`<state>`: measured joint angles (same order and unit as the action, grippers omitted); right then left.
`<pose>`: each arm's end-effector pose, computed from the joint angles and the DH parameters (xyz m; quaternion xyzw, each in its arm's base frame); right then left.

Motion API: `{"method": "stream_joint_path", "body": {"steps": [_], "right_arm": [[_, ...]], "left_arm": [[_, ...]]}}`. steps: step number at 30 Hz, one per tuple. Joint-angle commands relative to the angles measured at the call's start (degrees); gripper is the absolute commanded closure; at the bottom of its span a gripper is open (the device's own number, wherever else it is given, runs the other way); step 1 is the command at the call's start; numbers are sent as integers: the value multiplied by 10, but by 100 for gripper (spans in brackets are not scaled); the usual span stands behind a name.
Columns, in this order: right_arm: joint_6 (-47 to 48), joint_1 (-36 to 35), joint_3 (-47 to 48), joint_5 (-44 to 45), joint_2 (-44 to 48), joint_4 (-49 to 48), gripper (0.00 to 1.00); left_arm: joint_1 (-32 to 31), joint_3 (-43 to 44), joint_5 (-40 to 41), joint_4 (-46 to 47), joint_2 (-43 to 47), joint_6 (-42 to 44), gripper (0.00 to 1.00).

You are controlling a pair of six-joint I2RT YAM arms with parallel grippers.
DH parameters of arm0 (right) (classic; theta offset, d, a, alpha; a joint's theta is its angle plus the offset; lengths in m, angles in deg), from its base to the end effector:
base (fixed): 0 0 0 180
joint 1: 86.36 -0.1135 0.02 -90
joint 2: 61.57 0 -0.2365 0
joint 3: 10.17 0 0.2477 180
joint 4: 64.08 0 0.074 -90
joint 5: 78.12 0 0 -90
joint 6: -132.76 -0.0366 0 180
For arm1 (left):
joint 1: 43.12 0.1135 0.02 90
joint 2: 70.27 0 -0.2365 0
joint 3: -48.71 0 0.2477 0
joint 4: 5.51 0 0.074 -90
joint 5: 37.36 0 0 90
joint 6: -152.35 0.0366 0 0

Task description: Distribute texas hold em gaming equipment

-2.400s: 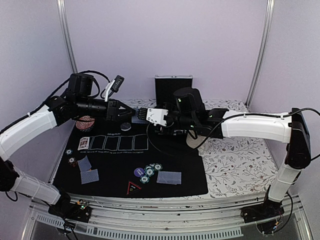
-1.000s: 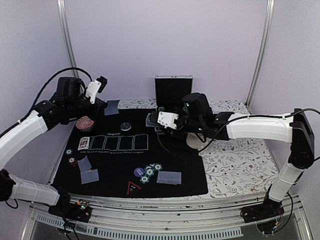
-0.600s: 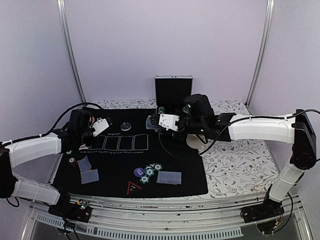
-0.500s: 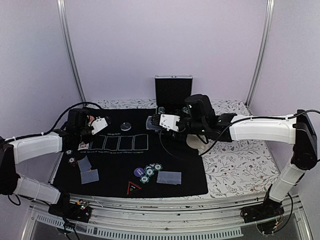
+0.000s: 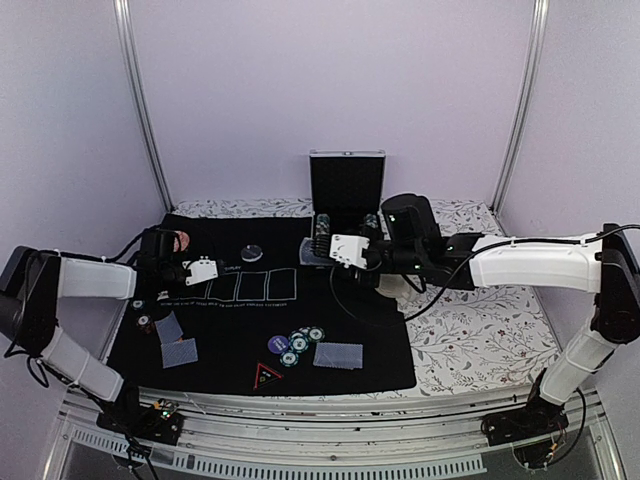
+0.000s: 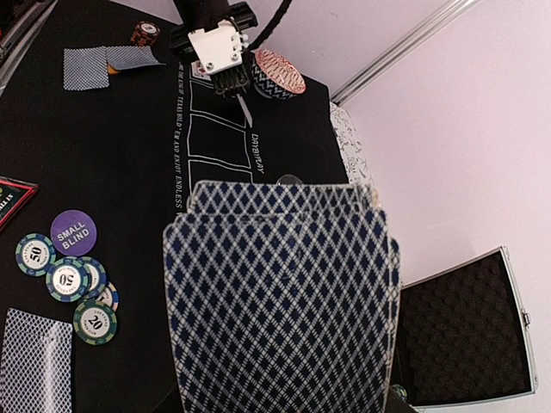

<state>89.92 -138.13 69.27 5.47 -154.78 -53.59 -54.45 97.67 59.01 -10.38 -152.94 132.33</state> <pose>0.2285 0.2967 0.2453 -0.6571 0.5219 0.0687 0.5396 0.2775 -0.0515 0.1418 0.5678 0.6982 0.2558 0.3531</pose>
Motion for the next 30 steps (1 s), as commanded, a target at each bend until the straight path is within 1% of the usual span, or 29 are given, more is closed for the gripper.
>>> {"method": "stream_joint_path", "body": {"steps": [1, 4, 10, 17, 20, 30], "right_arm": [[-7, 3, -14, -7, 31, -27, 59], [-7, 3, -18, -6, 38, -27, 59], [-8, 3, -25, -4, 46, -28, 59], [-8, 3, -29, -1, 51, -27, 59], [-8, 3, -28, 0, 50, -27, 59], [-8, 3, -28, 0, 50, -24, 59]], "left_arm": [[11, 5, -66, -90, -26, 18, 100], [15, 25, -85, -159, -41, 12, 100], [24, 59, -99, -221, -69, -17, 100], [40, 60, -68, -188, -86, -26, 100], [42, 74, -76, -198, -95, -40, 100], [45, 60, -62, -168, -106, -17, 100]]}}
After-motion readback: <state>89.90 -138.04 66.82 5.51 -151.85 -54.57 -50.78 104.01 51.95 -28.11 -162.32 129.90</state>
